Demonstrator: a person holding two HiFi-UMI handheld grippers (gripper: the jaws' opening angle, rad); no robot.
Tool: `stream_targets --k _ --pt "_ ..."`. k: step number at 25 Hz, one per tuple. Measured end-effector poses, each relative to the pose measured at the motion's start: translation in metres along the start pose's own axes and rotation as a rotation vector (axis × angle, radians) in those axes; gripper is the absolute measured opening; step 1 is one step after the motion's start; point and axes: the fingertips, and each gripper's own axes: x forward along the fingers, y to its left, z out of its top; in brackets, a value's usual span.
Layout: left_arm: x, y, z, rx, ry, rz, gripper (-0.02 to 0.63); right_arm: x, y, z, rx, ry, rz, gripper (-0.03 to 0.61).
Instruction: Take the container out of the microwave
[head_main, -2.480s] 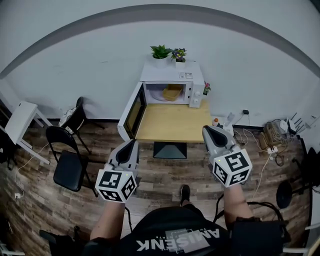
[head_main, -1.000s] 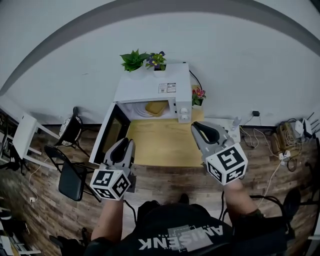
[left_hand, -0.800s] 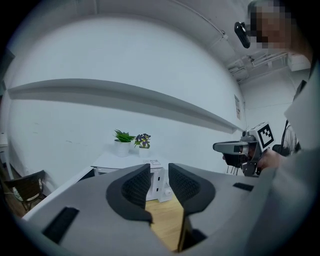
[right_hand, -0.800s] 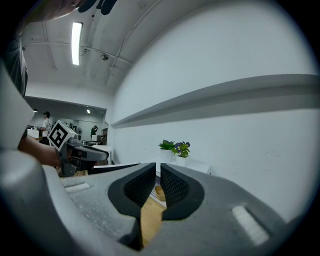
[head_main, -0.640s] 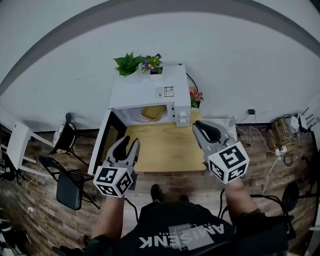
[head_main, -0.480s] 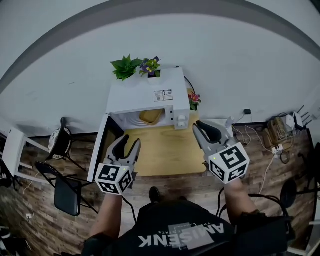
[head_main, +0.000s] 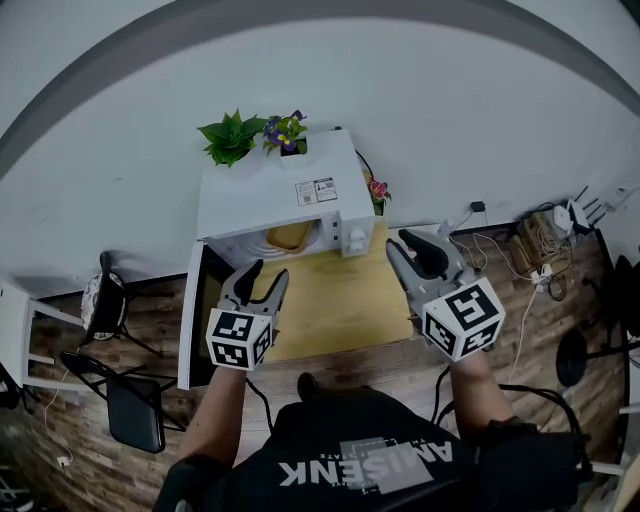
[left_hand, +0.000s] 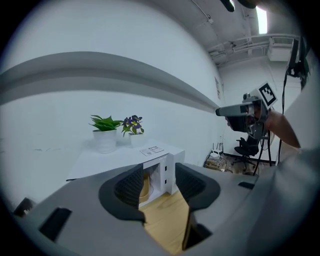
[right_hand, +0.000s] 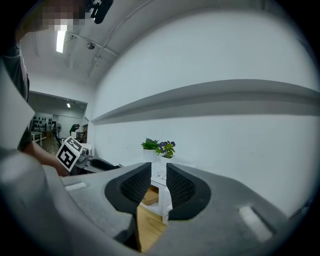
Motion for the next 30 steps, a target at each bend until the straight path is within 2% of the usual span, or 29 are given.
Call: stream_targets --k 9,13,25,30 --pt "0.062 0.016 -0.054 0.153 0.180 -0.028 0.189 -0.011 -0.011 -0.012 0.022 0.040 -0.085 0.095" --pt "0.086 0.018 -0.070 0.179 0.217 -0.053 0.189 -0.024 -0.017 -0.019 0.034 0.054 -0.151 0.095" --pt "0.139 0.033 -0.125 0.387 0.392 -0.075 0.189 -0.055 -0.016 -0.049 0.086 0.119 -0.284 0.095" --pt "0.161 0.042 -0.135 0.472 0.422 -0.090 0.189 -0.069 -0.013 -0.058 0.098 0.142 -0.332 0.095"
